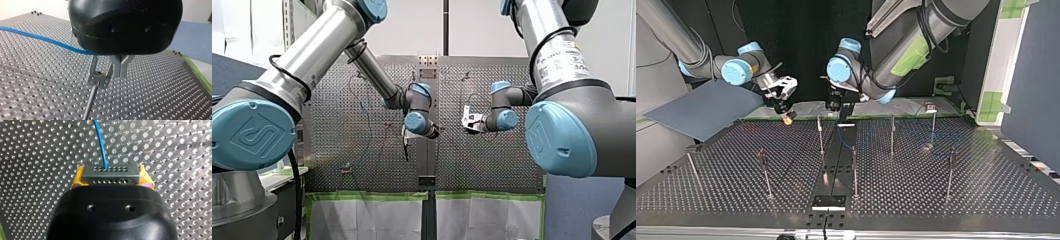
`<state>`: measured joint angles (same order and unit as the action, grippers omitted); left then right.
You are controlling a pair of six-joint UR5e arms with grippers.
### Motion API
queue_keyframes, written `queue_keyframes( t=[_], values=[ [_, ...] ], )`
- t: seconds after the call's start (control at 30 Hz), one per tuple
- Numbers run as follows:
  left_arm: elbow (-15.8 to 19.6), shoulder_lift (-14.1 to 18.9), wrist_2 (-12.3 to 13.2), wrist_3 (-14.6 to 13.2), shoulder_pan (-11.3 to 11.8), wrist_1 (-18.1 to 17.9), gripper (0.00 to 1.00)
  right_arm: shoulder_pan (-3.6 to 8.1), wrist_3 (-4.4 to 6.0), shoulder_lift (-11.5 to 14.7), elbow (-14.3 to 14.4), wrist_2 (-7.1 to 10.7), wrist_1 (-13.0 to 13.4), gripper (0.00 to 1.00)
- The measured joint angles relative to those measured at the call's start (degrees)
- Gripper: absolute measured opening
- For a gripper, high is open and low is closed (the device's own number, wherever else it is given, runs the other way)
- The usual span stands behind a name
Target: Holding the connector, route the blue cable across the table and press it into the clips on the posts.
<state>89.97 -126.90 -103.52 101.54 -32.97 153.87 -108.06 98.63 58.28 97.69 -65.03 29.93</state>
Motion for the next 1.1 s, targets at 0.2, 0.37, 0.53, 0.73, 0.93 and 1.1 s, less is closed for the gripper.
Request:
queue_keyframes(
  t=[0.2,0.37,0.53,0.73,0.93,1.1],
  values=[
    [-2.8,-2.5,-1.4,0.0,0.3,0.1,0.0,0.55,0.28,-0.2,0.0,0.7,0.8,0.0],
    [-5.2,-3.0,-2.5,-0.1,1.0,0.1,0.0,0.97,0.67,-0.3,0.0,1.85,1.8,0.0],
    [-6.6,-3.1,-2.8,-0.3,1.6,0.1,0.0,1.35,0.85,-0.4,-0.2,2.37,2.3,0.0],
    [-6.9,-3.4,-1.7,-0.2,2.1,0.2,0.0,1.79,1.04,-1.0,-0.6,2.4,2.5,0.0],
    [-7.6,-5.5,0.0,-0.3,2.9,0.2,0.0,1.93,1.48,-2.2,-1.3,2.44,3.0,0.0],
    [-9.0,-6.1,0.7,-0.2,3.7,0.6,0.0,1.96,1.58,-3.1,-2.1,2.44,3.1,0.0]
  ],
)
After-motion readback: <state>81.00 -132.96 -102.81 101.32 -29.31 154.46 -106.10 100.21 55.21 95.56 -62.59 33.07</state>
